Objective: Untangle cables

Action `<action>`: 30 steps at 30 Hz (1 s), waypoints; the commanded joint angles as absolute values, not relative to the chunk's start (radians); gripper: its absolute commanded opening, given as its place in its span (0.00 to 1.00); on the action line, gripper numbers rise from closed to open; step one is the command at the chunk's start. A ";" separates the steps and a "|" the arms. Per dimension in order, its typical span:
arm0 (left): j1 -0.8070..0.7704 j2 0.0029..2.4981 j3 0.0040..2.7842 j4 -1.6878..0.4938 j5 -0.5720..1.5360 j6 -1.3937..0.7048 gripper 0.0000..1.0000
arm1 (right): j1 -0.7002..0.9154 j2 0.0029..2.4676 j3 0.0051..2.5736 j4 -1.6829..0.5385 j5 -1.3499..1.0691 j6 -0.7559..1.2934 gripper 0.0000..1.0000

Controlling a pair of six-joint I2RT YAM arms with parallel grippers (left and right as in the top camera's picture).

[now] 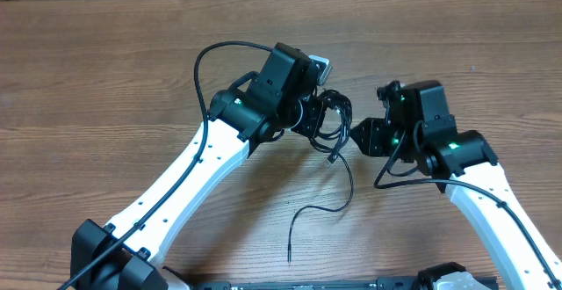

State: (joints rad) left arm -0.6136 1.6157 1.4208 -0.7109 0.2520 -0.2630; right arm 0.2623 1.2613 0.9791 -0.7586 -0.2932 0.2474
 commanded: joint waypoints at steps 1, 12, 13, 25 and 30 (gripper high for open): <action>-0.616 1.598 1.443 -0.707 0.252 -0.273 0.04 | 0.262 1.223 1.021 -0.738 -0.393 0.199 0.34; -0.616 1.598 1.443 -0.702 0.295 -0.274 0.04 | 0.263 1.223 1.021 -0.745 -0.403 0.199 0.34; -0.616 1.598 1.443 -0.699 0.314 -0.274 0.04 | 0.263 1.223 1.021 -0.745 -0.403 0.199 0.35; -0.616 1.598 1.443 -0.669 0.436 -0.277 0.04 | 0.263 1.223 1.021 -0.743 -0.388 0.200 0.04; -0.616 1.598 1.443 -0.681 0.355 -0.277 0.04 | 0.263 1.223 1.021 -0.760 -0.345 0.201 0.04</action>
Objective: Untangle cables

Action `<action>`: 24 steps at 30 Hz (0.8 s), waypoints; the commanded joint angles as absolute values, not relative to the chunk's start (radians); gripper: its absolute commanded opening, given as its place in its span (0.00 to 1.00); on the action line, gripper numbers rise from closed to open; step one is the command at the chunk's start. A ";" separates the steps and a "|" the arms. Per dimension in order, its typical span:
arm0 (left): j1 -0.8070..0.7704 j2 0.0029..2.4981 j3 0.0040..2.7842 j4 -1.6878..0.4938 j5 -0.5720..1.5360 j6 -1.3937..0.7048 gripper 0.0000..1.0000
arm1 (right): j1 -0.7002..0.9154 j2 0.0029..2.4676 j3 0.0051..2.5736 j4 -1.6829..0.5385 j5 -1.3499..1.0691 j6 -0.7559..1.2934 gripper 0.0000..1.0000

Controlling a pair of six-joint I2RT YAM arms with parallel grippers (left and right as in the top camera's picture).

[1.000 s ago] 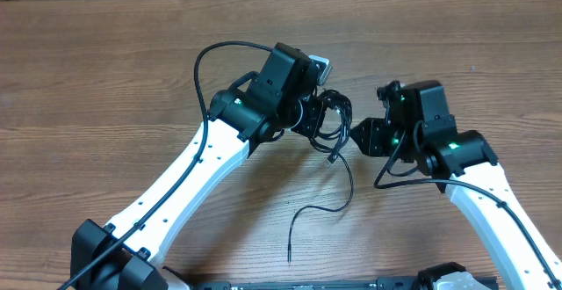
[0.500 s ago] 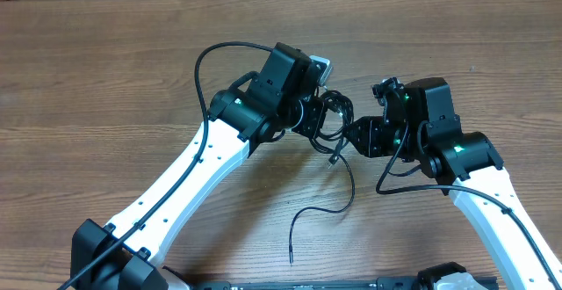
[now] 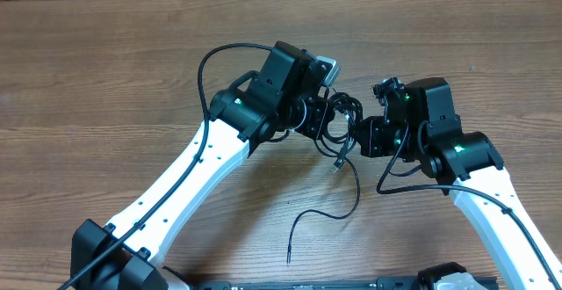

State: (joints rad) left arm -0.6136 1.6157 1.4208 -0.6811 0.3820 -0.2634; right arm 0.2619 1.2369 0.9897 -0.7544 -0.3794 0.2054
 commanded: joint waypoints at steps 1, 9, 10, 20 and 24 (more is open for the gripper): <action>-0.616 1.598 1.443 -0.684 0.336 -0.277 0.04 | 0.263 1.223 1.021 -0.770 -0.323 0.201 0.04; -0.602 1.598 1.443 -0.676 0.301 -0.277 0.04 | 0.263 1.224 1.020 -0.950 0.129 0.331 0.04; -0.602 1.598 1.443 -0.676 0.306 -0.277 0.04 | 0.263 1.224 1.019 -0.962 0.167 0.351 0.04; -0.603 1.598 1.443 -0.681 0.308 -0.277 0.04 | 0.262 1.224 1.019 -0.921 0.150 0.436 0.59; -0.603 1.598 1.443 -0.680 0.307 -0.276 0.04 | 0.262 1.224 1.019 -0.895 0.079 0.424 0.60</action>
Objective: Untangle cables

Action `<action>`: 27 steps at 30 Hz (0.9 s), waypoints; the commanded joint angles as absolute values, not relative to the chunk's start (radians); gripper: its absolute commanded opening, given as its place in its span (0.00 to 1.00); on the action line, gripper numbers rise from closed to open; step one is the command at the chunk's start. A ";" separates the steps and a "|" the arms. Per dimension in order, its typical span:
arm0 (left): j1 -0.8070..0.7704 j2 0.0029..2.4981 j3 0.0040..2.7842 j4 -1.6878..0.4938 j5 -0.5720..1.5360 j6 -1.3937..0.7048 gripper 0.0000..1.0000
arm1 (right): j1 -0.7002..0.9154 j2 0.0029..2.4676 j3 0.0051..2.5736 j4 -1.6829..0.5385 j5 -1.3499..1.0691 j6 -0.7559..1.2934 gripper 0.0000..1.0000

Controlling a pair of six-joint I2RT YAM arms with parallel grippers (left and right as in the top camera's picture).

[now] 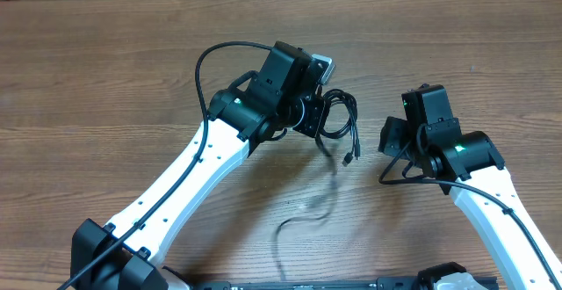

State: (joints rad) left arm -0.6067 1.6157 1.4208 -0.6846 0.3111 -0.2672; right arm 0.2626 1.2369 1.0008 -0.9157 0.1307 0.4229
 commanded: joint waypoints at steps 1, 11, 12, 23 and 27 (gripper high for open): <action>-0.603 1.598 1.443 -0.681 0.307 -0.276 0.04 | 0.262 1.224 1.019 -0.881 0.035 0.393 0.59; -0.603 1.598 1.443 -0.690 0.414 -0.170 0.04 | 0.262 1.224 1.019 -0.670 -0.368 0.228 0.57; -0.602 1.598 1.443 -0.696 0.423 -0.158 0.04 | 0.262 1.224 1.019 -0.656 -0.369 0.228 0.56; -0.510 1.599 1.443 -0.775 0.459 -0.089 0.04 | 0.262 1.224 1.018 -0.690 -0.299 0.227 0.55; -0.450 1.605 1.442 -0.811 0.357 -0.088 0.04 | 0.262 1.224 1.018 -0.749 -0.266 0.228 0.58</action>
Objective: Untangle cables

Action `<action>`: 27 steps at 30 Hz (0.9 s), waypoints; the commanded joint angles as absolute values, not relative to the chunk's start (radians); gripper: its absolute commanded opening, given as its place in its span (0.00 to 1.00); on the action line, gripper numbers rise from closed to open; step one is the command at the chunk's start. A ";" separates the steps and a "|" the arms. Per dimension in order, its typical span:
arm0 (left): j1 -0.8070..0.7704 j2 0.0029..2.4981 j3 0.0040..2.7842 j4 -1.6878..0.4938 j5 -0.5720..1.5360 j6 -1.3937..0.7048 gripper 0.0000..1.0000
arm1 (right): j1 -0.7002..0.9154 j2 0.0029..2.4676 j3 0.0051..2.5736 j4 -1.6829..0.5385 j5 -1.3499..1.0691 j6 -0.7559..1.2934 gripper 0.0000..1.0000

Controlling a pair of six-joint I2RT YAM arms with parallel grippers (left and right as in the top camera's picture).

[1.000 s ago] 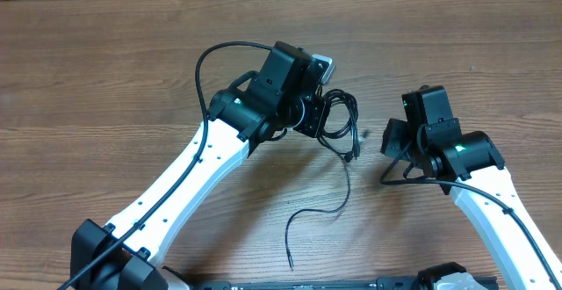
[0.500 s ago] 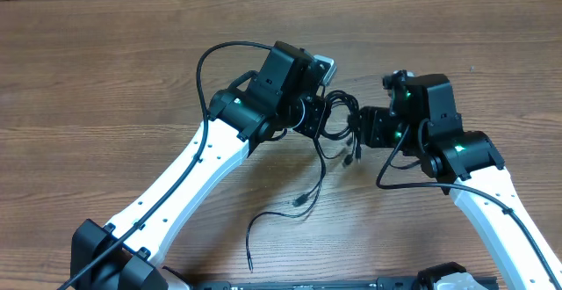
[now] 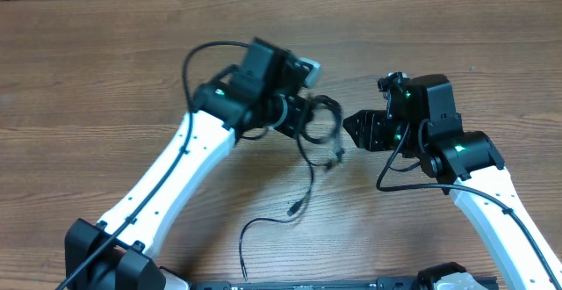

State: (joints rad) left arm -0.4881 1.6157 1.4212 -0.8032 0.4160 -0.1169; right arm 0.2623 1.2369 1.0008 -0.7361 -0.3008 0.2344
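A tangled bundle of black cables [image 3: 323,121] hangs from my left gripper [image 3: 307,121], which is shut on it above the table. One strand drops from the bundle to a connector end [image 3: 297,207]. Another thin tail [image 3: 255,227] curls along the wood toward the front edge. A small plug [image 3: 336,156] dangles at the bundle's right side. My right gripper [image 3: 349,130] points left at the bundle from a short gap away. Its fingers look open, with nothing between them.
The brown wooden table [image 3: 105,70] stretches around both arms. The left arm's own black cable [image 3: 195,61] loops out over the table to the left. Dark base hardware [image 3: 97,255] sits at the front edge.
My left gripper has moved left with the bundle. The hanging strand and its tail now lie further left on the table. My right gripper has come back left, close to the bundle.
At first my left gripper held the bundle with my right gripper just to its right. Then the right gripper was up against the bundle. After that it stood well off to the right while the loose tail lay shifted. Now both arms sit further left, near each other.
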 commanded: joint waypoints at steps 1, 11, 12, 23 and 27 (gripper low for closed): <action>-0.439 1.609 1.442 -0.817 0.356 -0.079 0.04 | 0.262 1.224 1.018 -0.758 -0.262 0.227 0.58; -0.427 1.661 1.441 -0.934 0.355 -0.025 0.11 | 0.262 1.224 1.018 -0.783 -0.263 0.231 0.58; -0.427 1.669 1.441 -0.950 0.355 -0.009 0.19 | 0.262 1.224 1.018 -0.785 -0.263 0.231 0.58; -0.425 1.693 1.441 -0.947 0.332 0.011 0.76 | 0.262 1.224 1.018 -0.797 -0.262 0.231 0.58; -0.425 1.693 1.441 -0.924 0.326 0.011 0.75 | 0.262 1.224 1.018 -0.796 -0.262 0.231 0.58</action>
State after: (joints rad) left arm -0.4191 1.6897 1.4212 -0.9333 0.3389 -0.0147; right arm 0.2626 1.2369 1.0008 -0.8013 -0.2726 0.2348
